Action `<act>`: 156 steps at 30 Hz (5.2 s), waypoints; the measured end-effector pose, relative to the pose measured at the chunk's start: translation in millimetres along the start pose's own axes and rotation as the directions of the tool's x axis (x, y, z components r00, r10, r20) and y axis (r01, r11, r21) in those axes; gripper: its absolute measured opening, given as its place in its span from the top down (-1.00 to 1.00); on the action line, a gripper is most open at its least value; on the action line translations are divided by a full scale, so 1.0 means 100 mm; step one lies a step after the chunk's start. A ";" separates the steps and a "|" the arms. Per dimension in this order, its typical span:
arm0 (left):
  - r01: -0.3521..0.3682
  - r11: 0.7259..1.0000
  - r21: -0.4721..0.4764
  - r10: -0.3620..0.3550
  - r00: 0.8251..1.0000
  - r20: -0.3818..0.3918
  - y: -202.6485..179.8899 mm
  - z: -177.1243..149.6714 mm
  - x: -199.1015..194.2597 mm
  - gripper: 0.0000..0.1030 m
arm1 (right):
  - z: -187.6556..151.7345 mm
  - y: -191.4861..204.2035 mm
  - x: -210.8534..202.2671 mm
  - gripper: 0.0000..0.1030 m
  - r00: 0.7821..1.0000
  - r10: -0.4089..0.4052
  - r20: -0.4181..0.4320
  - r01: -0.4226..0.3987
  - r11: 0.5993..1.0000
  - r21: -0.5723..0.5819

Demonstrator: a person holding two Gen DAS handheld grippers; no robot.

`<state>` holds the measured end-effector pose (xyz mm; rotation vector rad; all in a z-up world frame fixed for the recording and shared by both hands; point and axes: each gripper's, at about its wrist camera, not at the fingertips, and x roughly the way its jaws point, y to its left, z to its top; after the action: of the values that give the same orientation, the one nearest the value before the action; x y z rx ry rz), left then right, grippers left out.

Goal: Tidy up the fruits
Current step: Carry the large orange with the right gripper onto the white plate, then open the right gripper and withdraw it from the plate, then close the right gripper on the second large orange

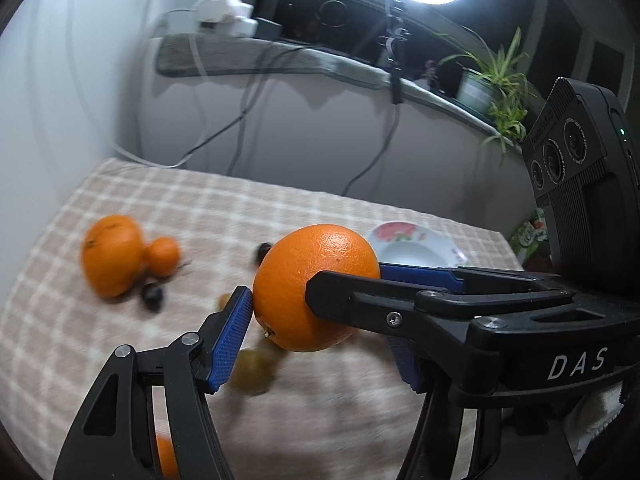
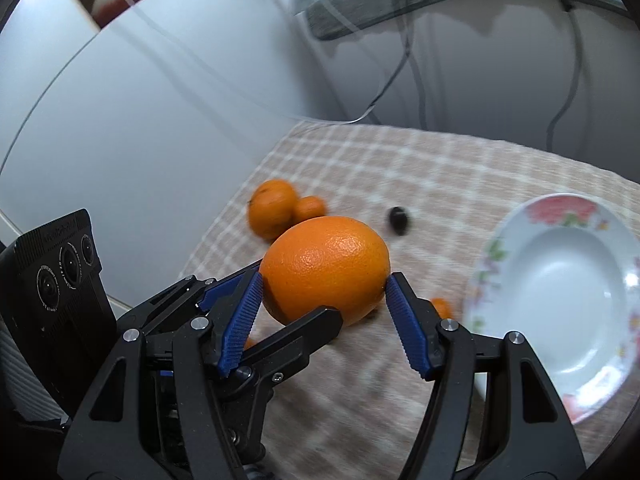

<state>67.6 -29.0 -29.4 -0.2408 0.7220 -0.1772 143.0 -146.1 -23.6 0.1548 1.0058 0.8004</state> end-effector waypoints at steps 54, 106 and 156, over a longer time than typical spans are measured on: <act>-0.003 0.979 0.205 0.016 0.998 -0.066 -0.86 0.11 0.68 -0.26 | -0.10 -1.02 -0.64 -0.39 0.941 -0.300 0.156 0.286 0.952 0.107; -0.198 0.961 -0.195 0.188 0.980 -0.071 1.57 -0.02 -0.12 -0.30 | 0.44 0.51 0.83 -0.84 0.994 -0.106 0.019 0.107 0.963 -0.246; -0.064 0.955 -0.290 0.035 0.994 -0.104 1.86 0.06 0.26 -0.22 | 0.71 0.84 2.10 -0.31 0.970 -0.041 -0.240 -0.027 0.961 -0.274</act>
<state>105.4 143.9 -93.0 -0.4991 0.8514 -0.0326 215.5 69.3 -91.3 -0.1914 1.1125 0.9606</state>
